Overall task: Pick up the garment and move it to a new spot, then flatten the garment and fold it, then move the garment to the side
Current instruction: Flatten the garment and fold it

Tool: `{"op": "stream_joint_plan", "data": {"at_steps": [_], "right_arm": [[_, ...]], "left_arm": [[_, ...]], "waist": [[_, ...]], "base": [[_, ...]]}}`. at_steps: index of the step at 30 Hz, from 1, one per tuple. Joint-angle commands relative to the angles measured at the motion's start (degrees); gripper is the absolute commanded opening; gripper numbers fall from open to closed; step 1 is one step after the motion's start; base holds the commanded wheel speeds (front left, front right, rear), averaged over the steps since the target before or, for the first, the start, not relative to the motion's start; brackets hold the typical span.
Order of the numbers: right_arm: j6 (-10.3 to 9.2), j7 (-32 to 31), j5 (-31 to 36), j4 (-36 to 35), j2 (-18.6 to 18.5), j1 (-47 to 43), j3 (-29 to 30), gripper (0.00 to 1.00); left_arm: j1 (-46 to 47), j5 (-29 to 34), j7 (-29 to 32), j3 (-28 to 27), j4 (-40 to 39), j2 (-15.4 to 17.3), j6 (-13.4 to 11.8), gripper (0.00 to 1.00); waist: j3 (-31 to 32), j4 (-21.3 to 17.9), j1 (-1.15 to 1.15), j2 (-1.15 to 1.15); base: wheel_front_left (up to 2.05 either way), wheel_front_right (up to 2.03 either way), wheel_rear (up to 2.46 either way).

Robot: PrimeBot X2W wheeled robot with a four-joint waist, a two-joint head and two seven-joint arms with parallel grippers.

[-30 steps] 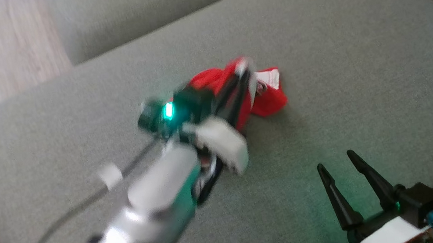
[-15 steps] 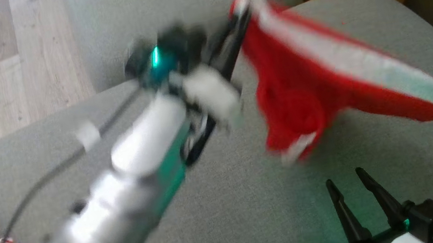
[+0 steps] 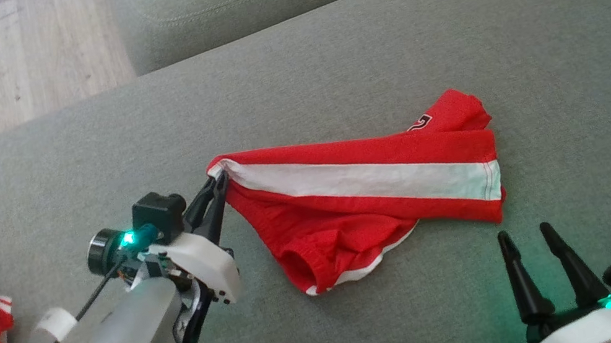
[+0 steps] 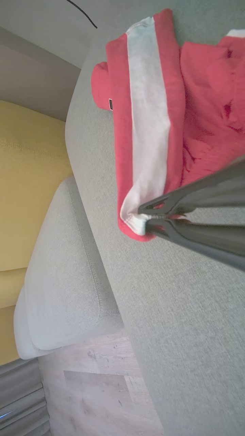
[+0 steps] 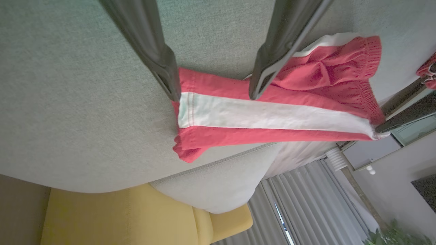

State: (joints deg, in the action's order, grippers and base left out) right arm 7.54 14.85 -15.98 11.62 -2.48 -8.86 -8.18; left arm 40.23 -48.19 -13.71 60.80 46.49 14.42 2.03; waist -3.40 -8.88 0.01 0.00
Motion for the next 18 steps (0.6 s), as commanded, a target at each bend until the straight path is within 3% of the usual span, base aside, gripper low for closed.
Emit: {"op": "stream_joint_plan", "data": {"at_steps": [1, 7, 18], "right_arm": [[-0.05, 0.2, -1.4, -0.5, -0.4, 3.3, -0.7, 1.0], [-0.05, 0.2, -5.7, 8.5, -0.4, 9.3, 0.4, 1.0], [-0.05, 0.2, -13.7, 23.5, -0.4, 24.0, -3.3, 1.0]], "left_arm": [[3.1, 0.0, -0.8, -2.8, -0.5, 2.0, -0.1, 0.0], [4.4, 1.2, -1.1, -3.9, 0.4, 3.0, 0.0, 0.0], [6.2, 2.8, -1.3, -4.8, 1.5, 2.0, 0.8, 0.0]], "waist": [[-0.4, 0.5, -0.01, 0.0], [-1.4, 1.9, -0.01, 0.0], [-3.4, 3.7, -0.01, 0.0]], "base": [[0.0, 0.0, 0.0], [0.0, 0.0, 0.0], [0.0, 0.0, 0.0]]}}
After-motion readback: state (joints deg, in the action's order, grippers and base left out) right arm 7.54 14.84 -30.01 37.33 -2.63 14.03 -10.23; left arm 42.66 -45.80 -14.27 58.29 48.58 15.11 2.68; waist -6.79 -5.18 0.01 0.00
